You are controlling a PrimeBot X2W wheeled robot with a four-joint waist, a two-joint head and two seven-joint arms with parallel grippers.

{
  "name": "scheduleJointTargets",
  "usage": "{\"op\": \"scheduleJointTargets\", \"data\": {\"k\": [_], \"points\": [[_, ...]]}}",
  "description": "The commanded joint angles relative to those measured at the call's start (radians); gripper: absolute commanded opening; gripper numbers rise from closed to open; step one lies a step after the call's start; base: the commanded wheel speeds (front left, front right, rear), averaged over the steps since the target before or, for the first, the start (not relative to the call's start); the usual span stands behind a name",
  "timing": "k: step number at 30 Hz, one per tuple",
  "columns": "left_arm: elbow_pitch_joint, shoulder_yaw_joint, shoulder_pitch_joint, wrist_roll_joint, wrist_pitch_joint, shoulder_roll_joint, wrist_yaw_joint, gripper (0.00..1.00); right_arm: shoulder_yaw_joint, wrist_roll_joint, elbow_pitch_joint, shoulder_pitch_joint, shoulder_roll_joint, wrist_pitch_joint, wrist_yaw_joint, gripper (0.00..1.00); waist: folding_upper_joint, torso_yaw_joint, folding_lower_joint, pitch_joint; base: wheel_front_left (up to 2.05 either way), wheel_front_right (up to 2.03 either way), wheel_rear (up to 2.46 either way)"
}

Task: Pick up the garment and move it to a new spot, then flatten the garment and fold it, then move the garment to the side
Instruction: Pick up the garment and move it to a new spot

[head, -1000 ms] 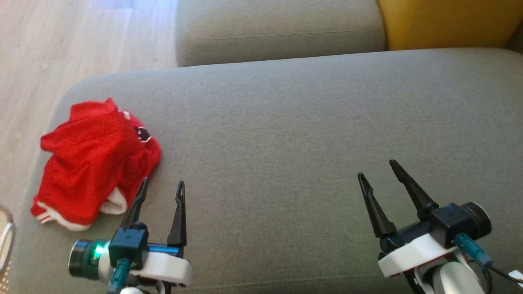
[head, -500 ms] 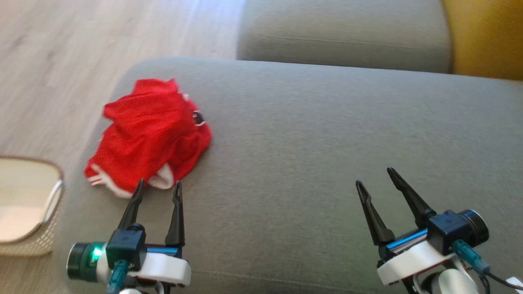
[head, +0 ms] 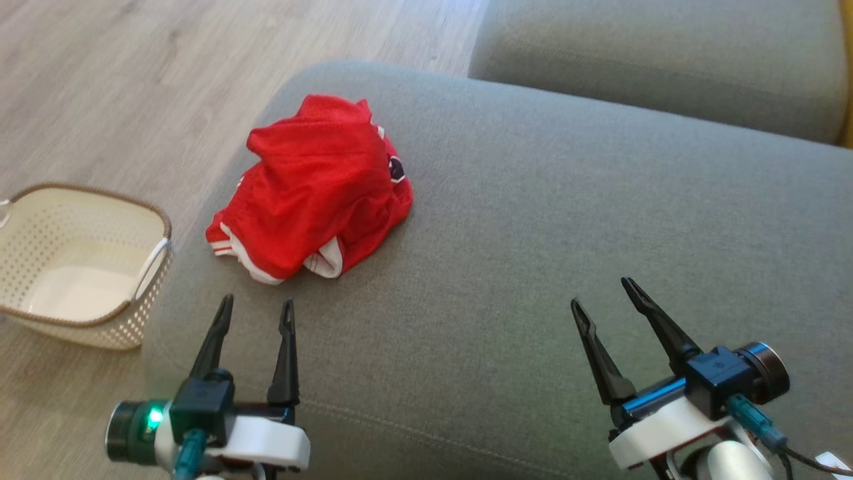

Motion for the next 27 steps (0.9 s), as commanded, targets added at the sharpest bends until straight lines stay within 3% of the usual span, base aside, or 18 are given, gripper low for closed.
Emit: {"op": "scheduleJointTargets", "data": {"k": [1,5,12,15,19,27], "points": [[-0.039,0.041,-0.051,0.005,-0.008,-0.005,-0.007,1.00,0.022,-0.009,-0.035,-0.033,-0.001,-0.009,0.000,1.00,0.0000,0.005,0.0000,0.017,0.00,0.00,0.00],[-0.055,0.059,-0.106,-0.007,-0.008,-0.003,-0.025,1.00,0.022,-0.021,-0.039,-0.050,-0.001,-0.009,0.000,1.00,0.0000,-0.006,0.0000,0.057,0.00,0.00,0.00],[0.014,0.134,-0.346,-0.062,-0.008,0.039,-0.104,1.00,0.009,-0.058,-0.051,-0.107,-0.001,-0.009,0.000,1.00,0.0000,-0.056,0.0000,0.175,0.00,0.00,0.00],[0.118,0.166,-0.474,-0.115,0.011,0.064,-0.151,1.00,0.004,-0.071,-0.054,-0.132,-0.001,-0.009,0.000,1.00,0.0000,-0.083,0.0000,0.221,0.00,0.00,0.00],[0.266,0.194,-0.641,-0.189,0.111,0.091,-0.209,1.00,-0.004,-0.080,-0.053,-0.149,-0.001,-0.009,0.000,1.00,0.0000,-0.114,0.0000,0.258,0.00,0.00,0.00],[0.600,0.194,-0.867,-0.238,0.293,0.167,-0.256,1.00,0.019,-0.081,-0.051,-0.165,-0.001,-0.009,0.000,1.00,0.0000,-0.174,0.0000,0.298,0.00,0.00,0.00]]}}
